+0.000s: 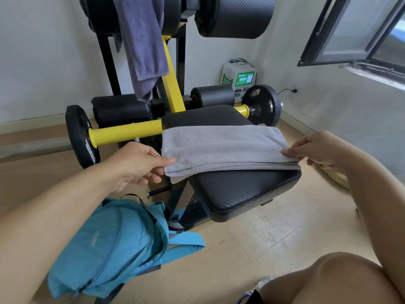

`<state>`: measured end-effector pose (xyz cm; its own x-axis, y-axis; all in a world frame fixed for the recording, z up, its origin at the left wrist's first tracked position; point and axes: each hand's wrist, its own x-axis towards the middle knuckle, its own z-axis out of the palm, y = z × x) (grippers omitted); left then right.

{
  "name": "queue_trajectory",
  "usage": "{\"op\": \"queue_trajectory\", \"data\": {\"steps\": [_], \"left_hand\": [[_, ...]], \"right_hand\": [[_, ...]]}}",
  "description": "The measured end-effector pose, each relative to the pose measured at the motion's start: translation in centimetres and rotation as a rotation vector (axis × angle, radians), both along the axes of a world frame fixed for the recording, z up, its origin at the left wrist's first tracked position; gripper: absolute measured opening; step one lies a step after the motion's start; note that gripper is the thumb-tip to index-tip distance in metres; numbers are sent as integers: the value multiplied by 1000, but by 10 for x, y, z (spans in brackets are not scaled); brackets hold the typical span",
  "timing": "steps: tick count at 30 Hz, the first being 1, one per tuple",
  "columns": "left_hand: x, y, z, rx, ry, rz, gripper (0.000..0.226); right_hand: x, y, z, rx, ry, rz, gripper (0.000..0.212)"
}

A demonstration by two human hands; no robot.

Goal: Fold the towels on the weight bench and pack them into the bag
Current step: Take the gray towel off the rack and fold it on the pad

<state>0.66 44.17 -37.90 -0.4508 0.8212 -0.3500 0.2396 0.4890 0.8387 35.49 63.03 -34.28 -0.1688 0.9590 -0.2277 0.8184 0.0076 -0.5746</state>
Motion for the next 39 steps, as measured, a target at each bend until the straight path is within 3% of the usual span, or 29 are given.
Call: {"op": "queue_trajectory", "data": {"steps": [12, 23, 29, 39], "left_hand": [[2, -2, 3, 10, 55, 5, 30], [7, -3, 17, 90, -368, 48, 4], [10, -3, 24, 184, -595, 32, 2], [6, -2, 19, 75, -618, -21, 10]], "right_hand": [[1, 2, 1, 20, -11, -5, 32], [-1, -2, 4, 25, 116, -42, 25], [1, 0, 5, 26, 169, -59, 15], [6, 4, 6, -17, 134, -23, 14]]}}
